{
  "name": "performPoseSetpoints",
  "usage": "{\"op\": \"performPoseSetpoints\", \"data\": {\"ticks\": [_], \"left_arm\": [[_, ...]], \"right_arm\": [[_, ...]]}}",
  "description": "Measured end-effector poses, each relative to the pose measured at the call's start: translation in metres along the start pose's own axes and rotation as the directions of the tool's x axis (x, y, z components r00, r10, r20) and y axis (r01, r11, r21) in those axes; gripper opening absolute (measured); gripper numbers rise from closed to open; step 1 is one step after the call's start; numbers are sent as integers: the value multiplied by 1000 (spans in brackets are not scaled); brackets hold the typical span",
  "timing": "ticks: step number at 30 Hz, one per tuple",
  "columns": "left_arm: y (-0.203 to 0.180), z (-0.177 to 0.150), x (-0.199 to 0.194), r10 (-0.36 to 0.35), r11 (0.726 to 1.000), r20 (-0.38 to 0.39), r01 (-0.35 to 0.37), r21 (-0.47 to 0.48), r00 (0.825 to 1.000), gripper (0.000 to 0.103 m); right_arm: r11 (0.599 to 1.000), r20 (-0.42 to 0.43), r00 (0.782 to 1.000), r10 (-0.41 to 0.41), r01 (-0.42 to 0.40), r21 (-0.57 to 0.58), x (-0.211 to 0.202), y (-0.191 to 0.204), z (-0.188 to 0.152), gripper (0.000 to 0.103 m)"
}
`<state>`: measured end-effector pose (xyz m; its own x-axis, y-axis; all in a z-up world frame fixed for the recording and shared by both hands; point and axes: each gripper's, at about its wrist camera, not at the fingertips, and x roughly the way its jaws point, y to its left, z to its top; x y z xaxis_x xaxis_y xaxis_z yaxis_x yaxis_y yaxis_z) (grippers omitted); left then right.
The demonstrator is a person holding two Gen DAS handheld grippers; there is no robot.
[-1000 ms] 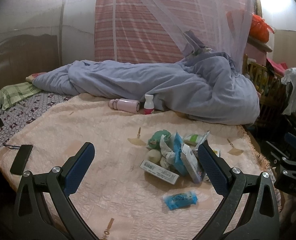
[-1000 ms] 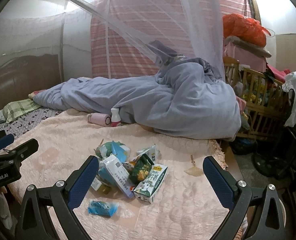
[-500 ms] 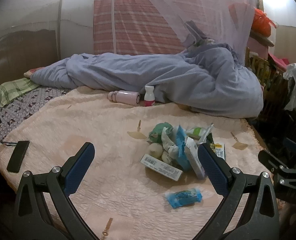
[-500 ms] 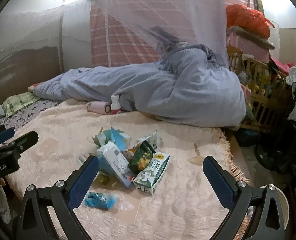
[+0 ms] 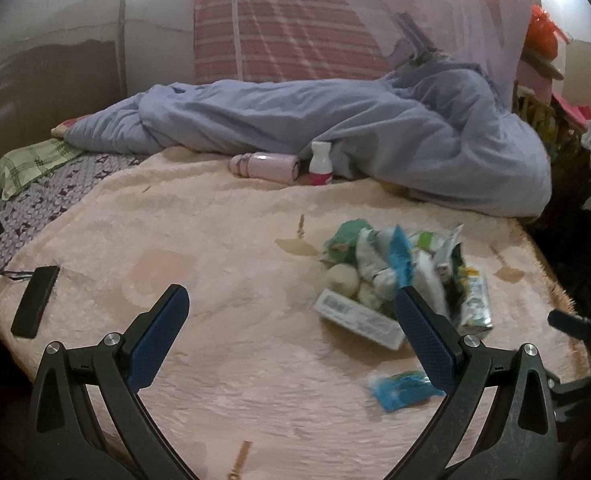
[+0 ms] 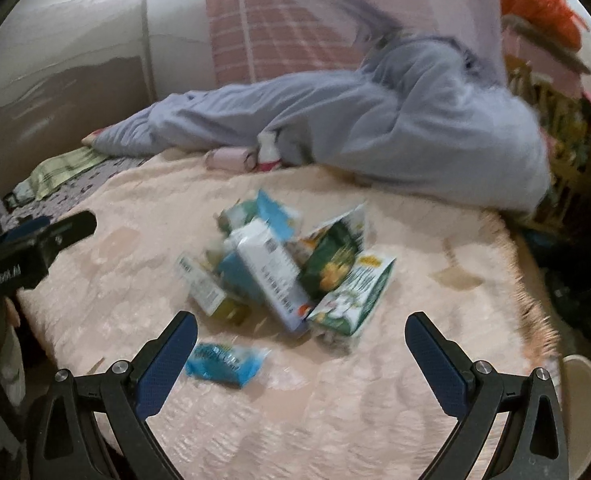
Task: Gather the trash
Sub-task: 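Grasp the blue snack wrapper with the right tool while the left tool approaches the white plush ball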
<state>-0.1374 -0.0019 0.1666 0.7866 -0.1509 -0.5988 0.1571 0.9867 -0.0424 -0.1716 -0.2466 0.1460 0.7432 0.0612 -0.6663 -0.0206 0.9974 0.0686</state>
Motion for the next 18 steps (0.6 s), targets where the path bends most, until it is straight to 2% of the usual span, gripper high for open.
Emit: {"op": "performPoseSetpoints", "data": {"ticks": [5, 7, 9, 14, 16, 18], "left_arm": [[17, -4, 24, -5, 1000, -62, 5, -7, 998, 102], [20, -5, 34, -29, 999, -99, 27, -19, 995, 102], [21, -7, 42, -47, 999, -125, 43, -30, 991, 102], [16, -9, 58, -63, 998, -163, 58, -31, 985, 102], [12, -8, 63, -72, 997, -174, 68, -34, 982, 102], [9, -8, 66, -79, 997, -181, 74, -34, 980, 102]], "right_arm": [[993, -72, 991, 115, -114, 12, 32, 8, -14, 101], [985, -108, 979, 171, -171, 10, 48, 15, -19, 92], [979, -144, 968, 204, -205, 6, 62, 21, -24, 89], [963, -188, 945, 268, -263, 56, 87, 30, -34, 89], [960, -184, 943, 279, -269, 79, 95, 34, -35, 89], [959, -215, 935, 283, -271, 81, 106, 42, -38, 89]]}}
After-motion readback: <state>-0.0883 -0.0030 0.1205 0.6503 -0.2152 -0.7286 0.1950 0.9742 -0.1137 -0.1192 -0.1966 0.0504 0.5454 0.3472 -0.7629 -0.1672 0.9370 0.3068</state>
